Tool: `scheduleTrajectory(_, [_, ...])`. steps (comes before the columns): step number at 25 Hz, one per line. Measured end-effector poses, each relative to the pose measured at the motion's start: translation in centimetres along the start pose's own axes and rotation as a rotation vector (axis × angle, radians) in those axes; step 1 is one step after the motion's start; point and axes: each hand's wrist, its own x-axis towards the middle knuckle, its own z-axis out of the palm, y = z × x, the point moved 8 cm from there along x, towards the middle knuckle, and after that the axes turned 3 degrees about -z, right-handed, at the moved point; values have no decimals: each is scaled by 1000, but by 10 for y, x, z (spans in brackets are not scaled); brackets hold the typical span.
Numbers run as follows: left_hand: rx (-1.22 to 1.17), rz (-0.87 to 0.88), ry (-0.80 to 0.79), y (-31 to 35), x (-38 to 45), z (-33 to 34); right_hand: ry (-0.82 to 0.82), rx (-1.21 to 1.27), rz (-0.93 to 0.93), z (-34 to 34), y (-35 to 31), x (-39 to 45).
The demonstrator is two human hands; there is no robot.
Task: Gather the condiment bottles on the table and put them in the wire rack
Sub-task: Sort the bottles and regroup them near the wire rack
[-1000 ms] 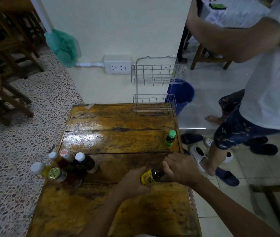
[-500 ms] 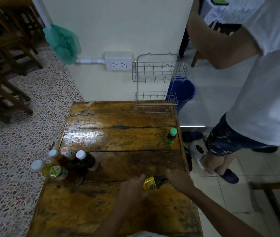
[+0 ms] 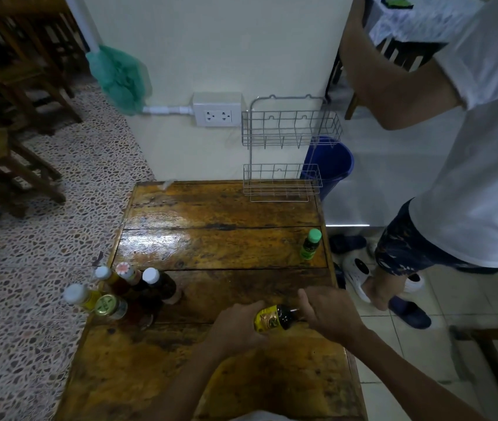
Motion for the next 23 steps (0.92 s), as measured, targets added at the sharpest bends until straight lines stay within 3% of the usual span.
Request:
scheduleTrajectory(5, [129,3,169,9,-4,6,-25,29,179,20,21,-6])
scheduleTrajectory(7, [188,21,183,11,-4,16,-210,149,287,46,39,-19])
scheduleTrajectory(9, [264,24,197,10,-3,26,-234,186,352,69,69,-25])
scheduleTrajectory(11, [330,29,211,10,-1,36,-363,382,582,91,88,-39])
scheduleTrajectory(12, [349,32,214,10,0,40,-476,448,623,98,73,-47])
scheduleTrajectory(15, [351,45,190,13,3,54,-601,519,683,85,59,-57])
scheduleTrajectory(16, [340,30,203,13,6,53,-579,556,677,79,57,-54])
scheduleTrajectory(18, [249,-5,236,18,14,43,-385,652,695,55,57,-38])
scheduleTrajectory(23, [-70,78,205,55,66,30,32,461,581,-13,74,6])
